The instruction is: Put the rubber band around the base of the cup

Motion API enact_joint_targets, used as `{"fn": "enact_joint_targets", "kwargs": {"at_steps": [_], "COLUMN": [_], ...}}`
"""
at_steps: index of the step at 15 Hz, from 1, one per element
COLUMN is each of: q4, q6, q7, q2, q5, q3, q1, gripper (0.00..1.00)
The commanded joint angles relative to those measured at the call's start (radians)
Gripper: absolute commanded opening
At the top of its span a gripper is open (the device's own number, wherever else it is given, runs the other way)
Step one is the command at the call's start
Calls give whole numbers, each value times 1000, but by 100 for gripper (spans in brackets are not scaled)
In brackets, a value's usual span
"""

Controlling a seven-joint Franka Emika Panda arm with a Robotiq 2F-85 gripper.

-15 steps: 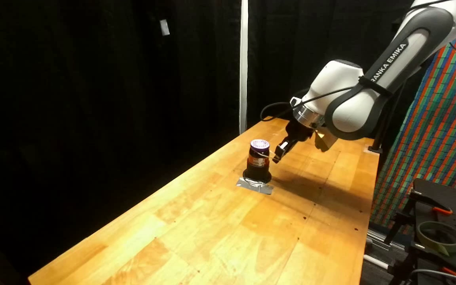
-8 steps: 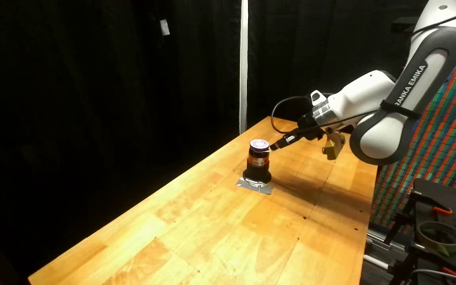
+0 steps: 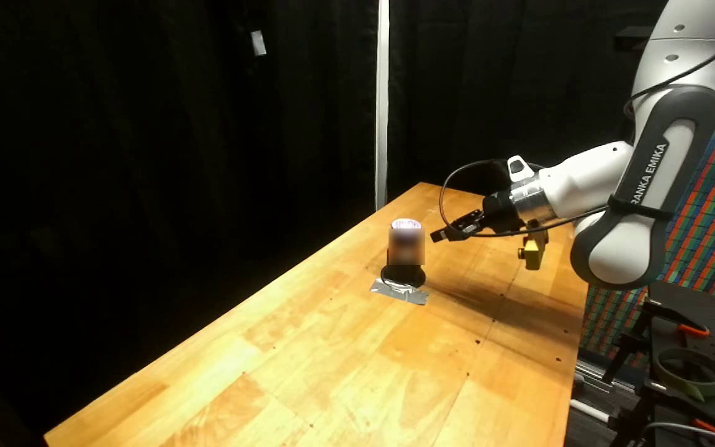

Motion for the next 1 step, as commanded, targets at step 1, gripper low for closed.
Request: {"fn": "enact_joint_targets", "kwargs": {"at_steps": [1], "q4": [-44], "q6": [-192], "q7": [141], "q2": [-84], "q5": [-205], "q3": [40], "q1": [-93], "gripper": [42]}}
